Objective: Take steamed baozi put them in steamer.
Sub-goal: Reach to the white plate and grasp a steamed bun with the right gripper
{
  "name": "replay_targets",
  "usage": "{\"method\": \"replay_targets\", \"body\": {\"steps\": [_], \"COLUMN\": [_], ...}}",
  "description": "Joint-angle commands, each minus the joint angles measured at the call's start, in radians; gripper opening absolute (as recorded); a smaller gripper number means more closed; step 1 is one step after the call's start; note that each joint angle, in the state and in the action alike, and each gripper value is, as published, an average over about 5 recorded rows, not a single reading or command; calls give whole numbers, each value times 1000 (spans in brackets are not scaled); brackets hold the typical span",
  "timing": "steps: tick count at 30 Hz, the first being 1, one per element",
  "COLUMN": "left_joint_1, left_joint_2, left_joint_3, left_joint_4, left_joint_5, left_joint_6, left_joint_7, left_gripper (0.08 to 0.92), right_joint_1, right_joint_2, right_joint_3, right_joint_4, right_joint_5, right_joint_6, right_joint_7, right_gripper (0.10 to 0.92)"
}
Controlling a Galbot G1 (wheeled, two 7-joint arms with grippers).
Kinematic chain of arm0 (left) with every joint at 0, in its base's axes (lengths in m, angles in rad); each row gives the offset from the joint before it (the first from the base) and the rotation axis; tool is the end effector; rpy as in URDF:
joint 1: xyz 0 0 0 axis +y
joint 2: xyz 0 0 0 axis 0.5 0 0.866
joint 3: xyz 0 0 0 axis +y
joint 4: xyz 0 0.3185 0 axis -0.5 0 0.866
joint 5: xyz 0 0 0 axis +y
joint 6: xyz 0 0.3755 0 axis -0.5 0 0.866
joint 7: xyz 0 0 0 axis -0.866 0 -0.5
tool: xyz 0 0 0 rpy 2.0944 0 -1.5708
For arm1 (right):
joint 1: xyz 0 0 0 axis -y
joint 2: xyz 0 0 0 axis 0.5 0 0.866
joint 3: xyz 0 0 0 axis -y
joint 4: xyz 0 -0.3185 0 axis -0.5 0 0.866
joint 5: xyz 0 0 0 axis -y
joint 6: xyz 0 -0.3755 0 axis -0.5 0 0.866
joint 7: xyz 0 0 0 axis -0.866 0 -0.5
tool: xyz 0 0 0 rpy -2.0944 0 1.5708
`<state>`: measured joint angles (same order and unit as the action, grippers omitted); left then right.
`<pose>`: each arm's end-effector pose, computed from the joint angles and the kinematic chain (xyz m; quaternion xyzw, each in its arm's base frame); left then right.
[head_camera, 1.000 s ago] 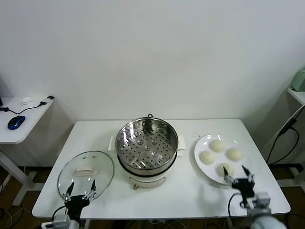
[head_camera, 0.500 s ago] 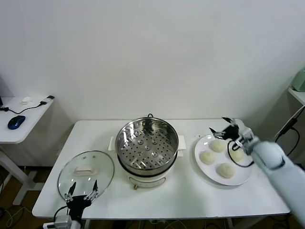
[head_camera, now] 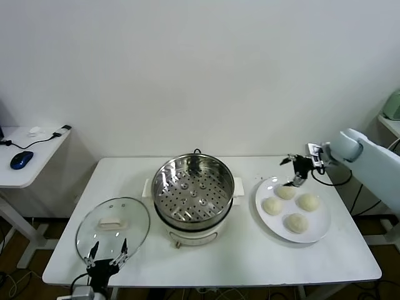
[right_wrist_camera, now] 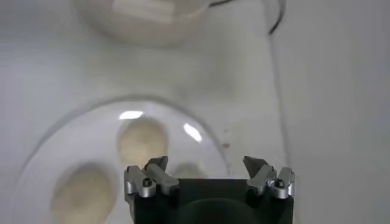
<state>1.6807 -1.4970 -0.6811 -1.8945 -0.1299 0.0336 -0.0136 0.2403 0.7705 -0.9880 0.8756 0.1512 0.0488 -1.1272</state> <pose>0.1683 0.0704 -0.3648 0.0693 -0.9841 -0.0049 0.1636 0.5769 -0.2006 -0.1502 0.5121 -0.5873 0.5019 0.3754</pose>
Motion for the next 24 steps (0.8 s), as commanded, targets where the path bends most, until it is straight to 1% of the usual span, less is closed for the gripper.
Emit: {"method": "replay_targets", "body": {"steps": [1, 8, 21, 24], "left_joint_1": [1, 6, 12, 11], "left_joint_2": [-3, -8, -21, -22], "left_joint_3": [0, -2, 11, 14], "left_joint_4": [5, 12, 28, 33], "left_joint_5": [1, 7, 19, 20], "left_joint_6": [-7, -15, -32, -36], "left_joint_7": [0, -1, -5, -7], "left_gripper": [823, 823, 823, 823], "right_joint_1": [84, -23, -127, -136], "right_joint_2": [172, 248, 322, 332], "right_joint_3": [-176, -65, 82, 109], "right_joint_4": [-301, -391, -489, -504], "right_joint_5": [-41, -102, -247, -261], "right_joint_6": [56, 61, 68, 69], "right_joint_7": [-117, -43, 39, 61], "right_gripper": [823, 823, 823, 823]}}
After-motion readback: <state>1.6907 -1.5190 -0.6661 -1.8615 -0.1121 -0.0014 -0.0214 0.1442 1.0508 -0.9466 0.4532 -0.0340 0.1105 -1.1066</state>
